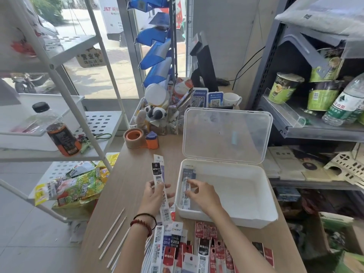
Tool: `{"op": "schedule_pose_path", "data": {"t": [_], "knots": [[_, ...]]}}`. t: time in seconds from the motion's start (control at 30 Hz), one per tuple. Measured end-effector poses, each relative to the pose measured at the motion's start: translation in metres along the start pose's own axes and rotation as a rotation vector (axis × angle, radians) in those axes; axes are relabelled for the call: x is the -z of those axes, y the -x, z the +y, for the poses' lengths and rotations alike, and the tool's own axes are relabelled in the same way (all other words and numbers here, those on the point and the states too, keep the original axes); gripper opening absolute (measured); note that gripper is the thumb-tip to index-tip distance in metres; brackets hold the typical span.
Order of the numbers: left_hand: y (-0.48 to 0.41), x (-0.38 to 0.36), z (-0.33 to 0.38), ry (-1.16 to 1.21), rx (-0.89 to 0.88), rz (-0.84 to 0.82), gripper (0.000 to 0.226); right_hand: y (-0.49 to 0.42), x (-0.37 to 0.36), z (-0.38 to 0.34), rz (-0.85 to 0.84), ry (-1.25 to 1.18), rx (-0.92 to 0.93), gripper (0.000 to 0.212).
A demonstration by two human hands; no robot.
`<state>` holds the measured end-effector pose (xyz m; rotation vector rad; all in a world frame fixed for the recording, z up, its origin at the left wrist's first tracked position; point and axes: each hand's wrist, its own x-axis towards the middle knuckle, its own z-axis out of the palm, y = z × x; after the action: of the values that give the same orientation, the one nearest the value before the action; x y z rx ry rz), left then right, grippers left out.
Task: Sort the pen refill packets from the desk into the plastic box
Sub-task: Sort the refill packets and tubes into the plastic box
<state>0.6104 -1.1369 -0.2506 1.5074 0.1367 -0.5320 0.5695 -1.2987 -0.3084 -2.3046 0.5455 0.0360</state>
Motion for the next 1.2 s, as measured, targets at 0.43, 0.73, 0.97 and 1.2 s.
{"op": "schedule_pose_path", "data": {"t": [0.43,0.73,0.97,1.2], "knots": [[0.007,0.014,-0.017,-0.184,-0.055,0.047,0.030,-0.007,-0.007,0.000,-0.040,0.231,-0.014,0.055],[0.012,0.008,-0.014,-0.172,-0.071,0.097,0.039,0.004,0.001,-0.006,0.034,0.086,-0.013,0.035],[0.009,0.001,-0.014,-0.068,-0.064,0.055,0.022,0.032,0.034,-0.040,-0.086,-0.507,0.148,0.029],[0.010,-0.002,-0.007,-0.188,-0.143,0.082,0.010,0.028,0.039,-0.041,-0.008,-0.686,0.077,0.028]]}}
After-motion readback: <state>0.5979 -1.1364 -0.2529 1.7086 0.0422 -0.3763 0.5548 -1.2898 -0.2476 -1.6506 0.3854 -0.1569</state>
